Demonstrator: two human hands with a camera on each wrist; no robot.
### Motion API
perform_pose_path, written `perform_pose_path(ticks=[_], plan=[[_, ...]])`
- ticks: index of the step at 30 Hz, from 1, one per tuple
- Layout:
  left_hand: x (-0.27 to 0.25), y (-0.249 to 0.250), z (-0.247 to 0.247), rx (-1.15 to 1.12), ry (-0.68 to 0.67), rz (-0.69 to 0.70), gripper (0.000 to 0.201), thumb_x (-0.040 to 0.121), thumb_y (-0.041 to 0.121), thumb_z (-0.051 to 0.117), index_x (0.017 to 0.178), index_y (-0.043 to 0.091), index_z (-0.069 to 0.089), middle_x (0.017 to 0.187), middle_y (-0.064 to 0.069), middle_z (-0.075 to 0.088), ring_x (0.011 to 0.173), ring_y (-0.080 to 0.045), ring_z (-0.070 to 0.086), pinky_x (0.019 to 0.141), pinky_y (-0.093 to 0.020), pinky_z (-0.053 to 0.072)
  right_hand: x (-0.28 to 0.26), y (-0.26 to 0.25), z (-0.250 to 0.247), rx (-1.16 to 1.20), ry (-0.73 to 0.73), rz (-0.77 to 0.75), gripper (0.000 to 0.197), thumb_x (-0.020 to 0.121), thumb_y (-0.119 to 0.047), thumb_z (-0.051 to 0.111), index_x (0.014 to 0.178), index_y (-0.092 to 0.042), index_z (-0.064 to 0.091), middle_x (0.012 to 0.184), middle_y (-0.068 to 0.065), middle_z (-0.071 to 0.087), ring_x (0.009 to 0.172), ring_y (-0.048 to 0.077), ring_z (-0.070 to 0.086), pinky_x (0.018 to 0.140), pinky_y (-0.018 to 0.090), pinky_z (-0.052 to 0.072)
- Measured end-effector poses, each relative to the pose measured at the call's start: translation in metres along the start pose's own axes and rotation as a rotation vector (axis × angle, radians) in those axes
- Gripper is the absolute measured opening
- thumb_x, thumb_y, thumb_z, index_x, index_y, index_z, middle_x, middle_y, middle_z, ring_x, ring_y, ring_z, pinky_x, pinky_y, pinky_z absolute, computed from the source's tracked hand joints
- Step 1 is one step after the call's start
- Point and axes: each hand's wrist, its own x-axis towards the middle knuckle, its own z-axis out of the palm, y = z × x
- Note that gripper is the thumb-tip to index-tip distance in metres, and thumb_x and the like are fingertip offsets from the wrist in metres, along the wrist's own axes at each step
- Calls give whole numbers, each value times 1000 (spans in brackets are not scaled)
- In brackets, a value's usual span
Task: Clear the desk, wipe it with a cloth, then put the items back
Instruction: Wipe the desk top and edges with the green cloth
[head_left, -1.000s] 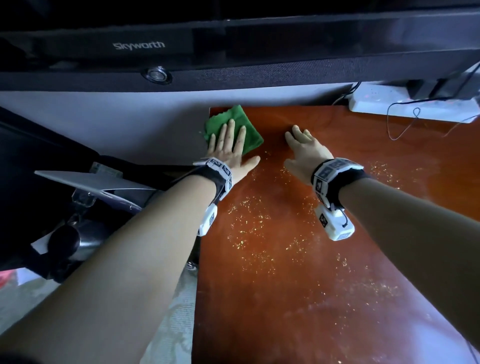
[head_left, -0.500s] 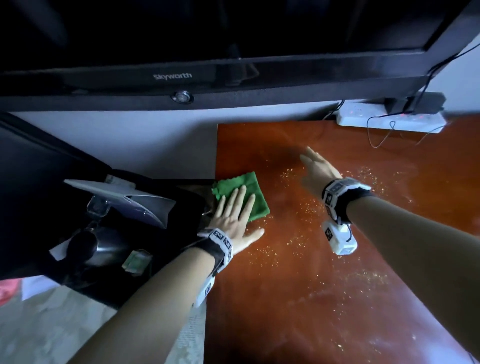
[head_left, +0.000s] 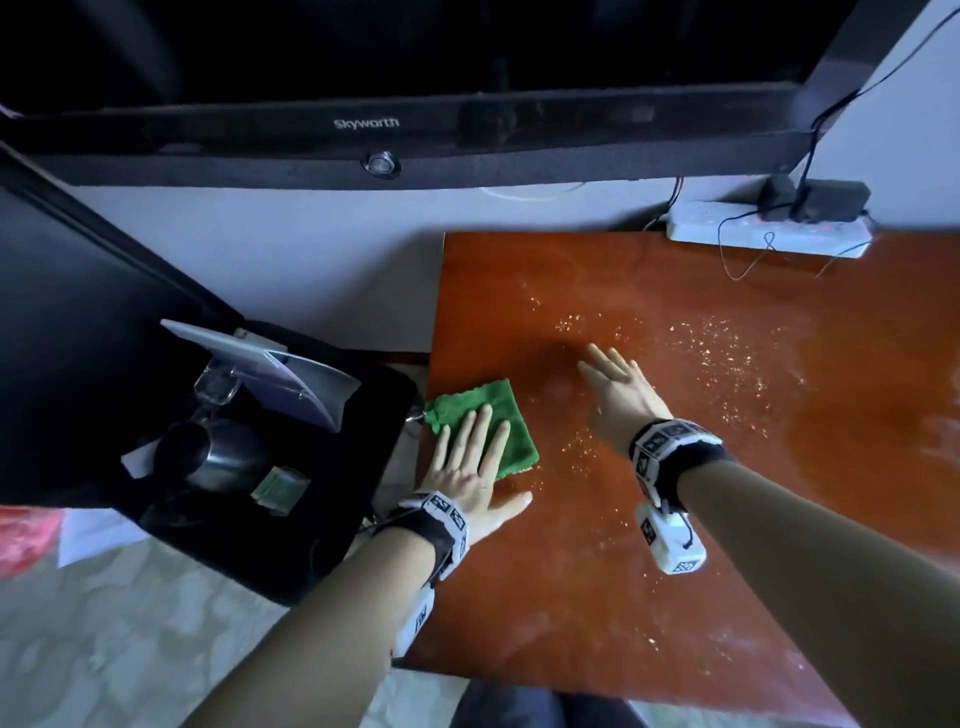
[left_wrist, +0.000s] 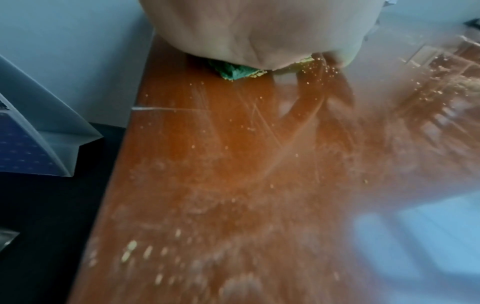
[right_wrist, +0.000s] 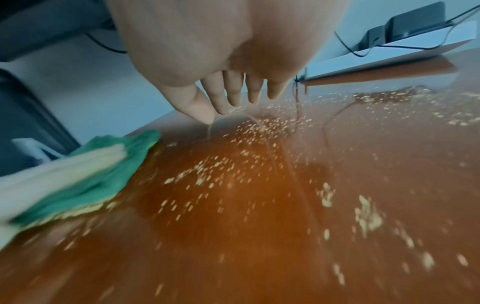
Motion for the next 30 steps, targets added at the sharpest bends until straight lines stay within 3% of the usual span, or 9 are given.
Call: perform_pose_path(ticks=[2, 8, 12, 15, 17, 20, 25, 30], plan=[[4, 4, -8, 26, 43, 26, 95, 82, 78, 13, 154, 26, -20, 158, -1, -35, 147, -18, -28, 121, -45, -14, -9, -5, 16, -62, -17, -63, 69, 95, -22, 49, 157, -15, 20, 165, 2, 2, 152, 20, -4, 122, 35, -5], [18, 5, -12, 33, 114, -11, 99, 75, 81, 1, 157, 25, -13, 162, -3, -26, 150, -18, -19, 121, -45, -12, -28, -23, 40, -147, -69, -37, 71, 96, -27, 42, 158, -13, 10, 166, 2, -3, 152, 23, -8, 123, 40, -4], [-34, 22, 17, 0, 113, 3, 98, 79, 80, 11, 158, 25, -10, 162, -4, -25, 151, -19, -19, 122, -46, -11, -41, -30, 38, -235, -110, -42, 66, 96, -25, 41, 156, -13, 18, 165, 1, 7, 152, 26, -9, 120, 44, -6], [-79, 39, 43, -57, 147, -9, 97, 82, 77, 27, 159, 23, 4, 165, -6, -12, 153, -22, -5, 123, -50, 4, -55, -32, 41, -207, -150, -10, 69, 94, -22, 41, 157, -14, 14, 165, 0, 2, 152, 26, -9, 122, 44, -5], [-94, 46, 56, -66, 147, -16, 97, 83, 76, 31, 159, 22, 6, 165, -7, -8, 153, -24, 1, 123, -50, 6, -60, -34, 44, -180, -148, 3, 70, 94, -20, 38, 158, -14, 11, 166, 0, -1, 151, 25, -9, 121, 44, -6], [-93, 48, 60, -86, 123, -40, 97, 82, 77, 28, 158, 26, -4, 163, -3, -18, 153, -23, -7, 122, -49, -1, -59, -35, 44, -159, -143, 21, 68, 93, -22, 37, 157, -14, 15, 166, 1, 2, 152, 24, -8, 121, 43, -6], [-61, 37, 41, -46, 105, -55, 95, 83, 79, 18, 156, 28, -15, 160, 1, -32, 149, -16, -23, 122, -46, -7, -56, -31, 40, -181, -83, -19, 60, 95, -31, 42, 152, -15, 33, 164, -1, 17, 152, 22, 1, 121, 44, -4], [-18, 25, 17, -45, 138, -75, 92, 88, 78, 22, 157, 28, -14, 161, 0, -30, 149, -15, -23, 122, -45, -10, -56, -29, 50, -134, 12, -24, 54, 90, -22, 42, 143, -13, 45, 157, -2, 31, 150, 23, 11, 123, 46, 3]])
